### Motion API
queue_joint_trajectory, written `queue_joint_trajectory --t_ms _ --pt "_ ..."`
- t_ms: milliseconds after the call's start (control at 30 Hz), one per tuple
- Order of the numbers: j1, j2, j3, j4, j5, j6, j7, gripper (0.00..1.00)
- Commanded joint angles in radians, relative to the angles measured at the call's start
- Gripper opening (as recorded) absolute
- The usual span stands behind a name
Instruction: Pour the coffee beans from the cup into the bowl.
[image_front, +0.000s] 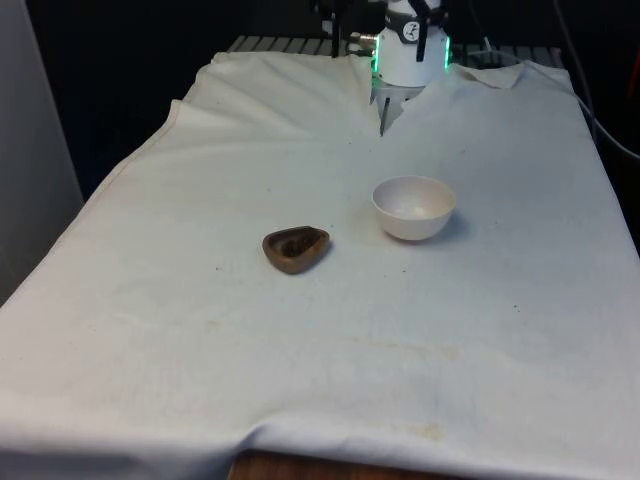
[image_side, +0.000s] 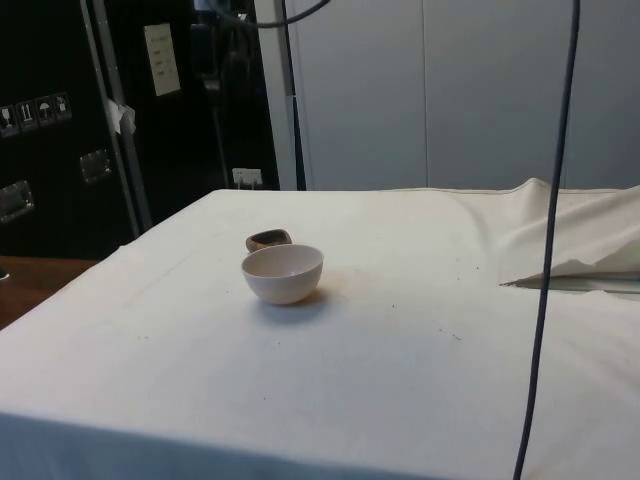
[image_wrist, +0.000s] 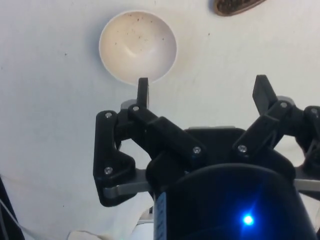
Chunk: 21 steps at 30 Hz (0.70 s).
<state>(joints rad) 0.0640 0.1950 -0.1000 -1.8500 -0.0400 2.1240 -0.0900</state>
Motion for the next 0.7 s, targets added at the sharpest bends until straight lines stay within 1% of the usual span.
queue_joint_trajectory --t_ms 0,133,167,200,433,467,500,667 --pt "-0.003 0.01 0.0 0.01 0.003 0.008 -0.011 1.0" --pt "-0.012 0.022 -0.003 0.019 0.005 0.015 -0.032 1.0" --pt "-0.008 0.022 -0.003 0.021 0.0 0.004 -0.022 1.0" --pt "-0.016 0.023 -0.005 0.017 0.006 0.022 -0.045 1.0" --pt "-0.028 0.023 -0.015 0.006 0.012 0.052 -0.104 1.0" --pt "-0.024 0.026 -0.017 0.013 0.004 0.038 -0.093 1.0" --pt "-0.033 0.022 -0.019 0.003 0.013 0.058 -0.121 1.0" --pt "-0.04 0.022 -0.031 -0.005 0.02 0.073 -0.164 1.0"
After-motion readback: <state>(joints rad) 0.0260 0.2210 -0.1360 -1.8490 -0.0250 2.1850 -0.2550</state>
